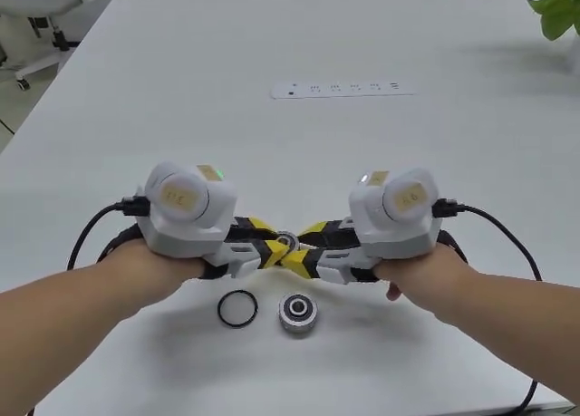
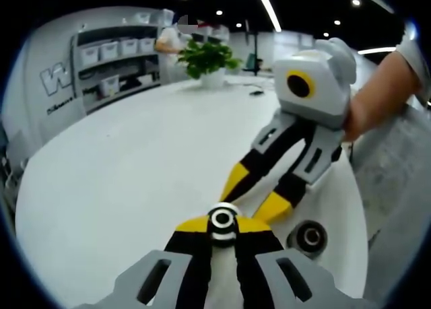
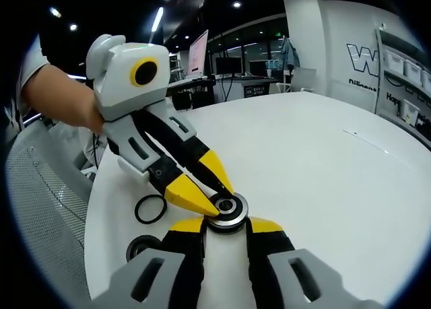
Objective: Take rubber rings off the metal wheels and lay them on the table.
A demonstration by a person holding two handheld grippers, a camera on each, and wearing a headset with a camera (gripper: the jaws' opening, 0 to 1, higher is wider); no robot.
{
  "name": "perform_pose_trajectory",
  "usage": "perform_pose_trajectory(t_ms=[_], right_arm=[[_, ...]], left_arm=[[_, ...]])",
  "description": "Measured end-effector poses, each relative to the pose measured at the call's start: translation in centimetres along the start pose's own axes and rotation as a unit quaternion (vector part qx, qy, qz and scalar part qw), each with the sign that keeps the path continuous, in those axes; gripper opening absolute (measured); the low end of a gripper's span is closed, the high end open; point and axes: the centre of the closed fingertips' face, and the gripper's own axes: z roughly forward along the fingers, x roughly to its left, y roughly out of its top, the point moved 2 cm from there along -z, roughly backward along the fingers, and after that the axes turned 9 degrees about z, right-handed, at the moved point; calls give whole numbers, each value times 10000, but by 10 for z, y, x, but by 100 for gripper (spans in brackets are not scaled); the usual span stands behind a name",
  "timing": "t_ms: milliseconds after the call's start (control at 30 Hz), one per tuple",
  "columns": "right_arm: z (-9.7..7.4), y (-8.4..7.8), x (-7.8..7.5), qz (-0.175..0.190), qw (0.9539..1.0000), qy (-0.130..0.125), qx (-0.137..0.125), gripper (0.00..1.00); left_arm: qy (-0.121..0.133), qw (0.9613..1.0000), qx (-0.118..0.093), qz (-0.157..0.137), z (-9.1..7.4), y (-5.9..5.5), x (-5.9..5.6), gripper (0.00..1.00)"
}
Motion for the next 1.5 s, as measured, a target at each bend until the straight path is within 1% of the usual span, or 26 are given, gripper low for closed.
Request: perform_pose_trajectory(t_ms=[167, 300, 400, 433, 500, 533, 567, 600, 667, 733, 800, 900, 1100, 1167, 1300, 1500], right_arm=[[-3, -2, -1, -35, 10000, 1, 52, 17], [-5, -4, -2, -36, 10000, 9, 84, 12], [-6, -5, -2, -65, 9999, 7, 109, 10], [-5, -5, -2, -146, 9998, 2, 105, 10], [-5, -5, -1, -111, 9999, 6, 104, 12], [-4, -4, -1, -123, 9999, 18, 59, 16], [-4, -3, -1, -138, 9999, -3, 26, 24], [-3, -2, 0, -134, 9999, 12, 19, 26], [1, 1, 3, -196, 9998, 32, -2, 24], [5, 4, 2, -225, 9997, 3, -48, 25], [6, 4, 1, -296, 9996, -24, -21, 25], [5, 2, -1, -147, 9999, 12, -12, 23], [3, 1, 1, -160, 9999, 27, -44, 22], [3, 0, 1, -158, 9999, 26, -41, 22], [2, 0, 1, -138, 9999, 7, -23, 22], [1, -1, 1, -78, 9999, -98, 28, 22]], left_arm=[[4, 10000, 1, -28, 0, 1, 0, 12], [6, 10000, 8, -38, 0, 1, 0, 12], [6, 10000, 20, -24, 0, 1, 0, 12], [7, 10000, 21, -19, 0, 1, 0, 12], [11, 10000, 22, -11, 0, 1, 0, 12], [13, 10000, 20, -13, 0, 1, 0, 12], [15, 10000, 20, -11, 0, 1, 0, 12], [17, 10000, 20, -8, 0, 1, 0, 12], [20, 10000, 19, -7, 0, 1, 0, 12], [21, 10000, 18, -13, 0, 1, 0, 12], [19, 10000, 18, -16, 0, 0, 0, 12], [13, 10000, 20, -47, 0, 0, 0, 12], [8, 10000, 11, -61, 0, 0, 0, 12], [-2, 10000, 26, -18, 0, 0, -1, 12], [9, 10000, 42, -24, 0, 0, -1, 11], [33, 10000, 34, -45, 1, 0, -1, 11]])
